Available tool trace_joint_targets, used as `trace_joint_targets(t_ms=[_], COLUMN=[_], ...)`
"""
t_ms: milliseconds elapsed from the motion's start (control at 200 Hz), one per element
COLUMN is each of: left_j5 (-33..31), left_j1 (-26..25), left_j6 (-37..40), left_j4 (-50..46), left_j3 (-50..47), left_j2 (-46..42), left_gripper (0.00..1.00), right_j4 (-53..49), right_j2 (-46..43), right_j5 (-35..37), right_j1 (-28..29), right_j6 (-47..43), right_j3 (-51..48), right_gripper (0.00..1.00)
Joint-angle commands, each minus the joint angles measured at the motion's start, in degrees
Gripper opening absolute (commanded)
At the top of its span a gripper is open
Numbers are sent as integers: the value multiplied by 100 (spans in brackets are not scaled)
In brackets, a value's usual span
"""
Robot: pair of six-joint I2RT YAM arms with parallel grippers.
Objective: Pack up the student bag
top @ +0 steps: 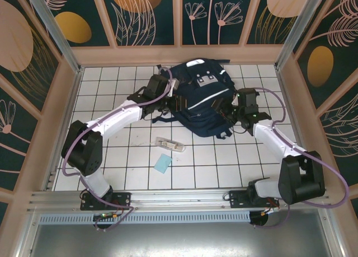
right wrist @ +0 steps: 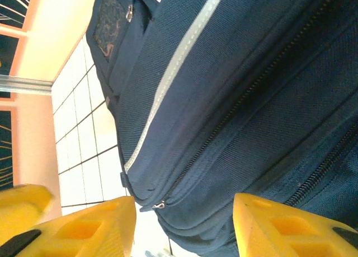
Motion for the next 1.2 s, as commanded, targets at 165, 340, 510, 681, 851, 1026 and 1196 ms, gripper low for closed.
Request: trace_joint_targets(t_ms=[165, 340, 510, 681, 851, 1026, 1196], left_j5=[-19, 26, 36, -588, -598, -594, -599], left_j1=[-1, -1, 1, 54, 60, 65, 71], left_j6=[-15, -39, -64, -67, -193, -167, -149], left_j4=[293, 338, 502, 716, 852, 734, 734], left_j3=[-244, -208, -278, -124, 122, 148, 56], left_j2=[2, 66, 164, 541, 1247, 1527, 1526], left_gripper=[34, 34, 33, 34, 31, 29, 28], right_j4=[643, 1285, 2207, 2332, 3101, 3553, 3480], right_j2=[285, 750, 1115, 1503, 1590, 1605, 1767], right_j5=[-36, -260, -494, -763, -946, -1102, -1007], right_j1=[-59, -91, -286, -359, -301, -125, -27], right_j6=[130, 292, 546, 705, 1008, 1294, 1294], right_j3=[189, 38, -331, -136, -215, -3, 41], right_gripper=[51, 53, 55, 55, 56, 55, 54])
